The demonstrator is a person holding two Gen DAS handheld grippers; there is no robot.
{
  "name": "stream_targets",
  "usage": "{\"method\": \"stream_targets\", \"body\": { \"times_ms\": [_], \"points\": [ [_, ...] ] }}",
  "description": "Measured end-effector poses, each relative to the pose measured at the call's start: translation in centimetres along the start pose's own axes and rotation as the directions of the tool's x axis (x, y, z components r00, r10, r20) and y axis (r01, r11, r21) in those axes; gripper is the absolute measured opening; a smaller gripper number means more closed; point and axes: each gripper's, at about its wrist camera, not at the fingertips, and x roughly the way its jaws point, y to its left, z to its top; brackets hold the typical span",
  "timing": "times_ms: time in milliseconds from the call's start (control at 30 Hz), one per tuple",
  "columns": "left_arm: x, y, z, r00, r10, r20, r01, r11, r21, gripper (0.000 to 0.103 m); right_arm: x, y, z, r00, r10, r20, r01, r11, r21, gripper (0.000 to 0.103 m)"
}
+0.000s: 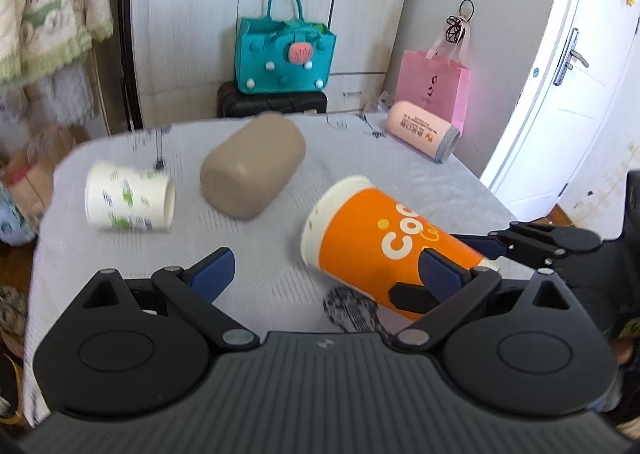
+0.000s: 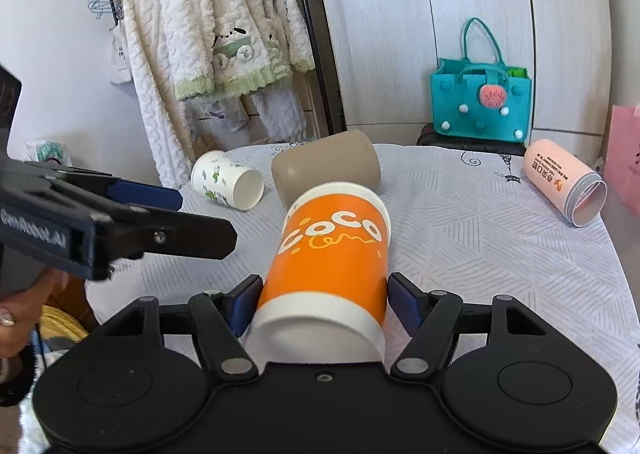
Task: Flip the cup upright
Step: 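Close the right gripper around the orange cup's body, then rotate the held orange cup upright with the right gripper, rim up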
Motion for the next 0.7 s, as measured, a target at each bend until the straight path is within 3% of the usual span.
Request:
{"method": "stream_targets", "body": {
  "times_ms": [467, 567, 700],
  "points": [
    [2.6, 1.6, -2.1, 0.989, -0.122, -0.082, 0.113, 0.987, -0.111, 0.1, 1.6, 0.7, -1.3, 0.997, 0.016, -0.075, -0.016, 1.0, 0.007, 0.076],
    [3.6, 1.9, -1.9, 0.988, -0.126, -0.088, 0.114, 0.985, -0.133, 0.1, 2.0, -0.2, -1.2, 0.987, 0.098, -0.125, -0.095, 0.995, 0.034, 0.092],
    [5.2, 2.7, -1.6, 0.974, -0.192, -0.117, 0.165, 0.964, -0.21, 0.1, 2.3, -2.3, -0.7, 0.964, 0.2, -0.178, -0.183, 0.978, 0.103, 0.093]
  ]
}}
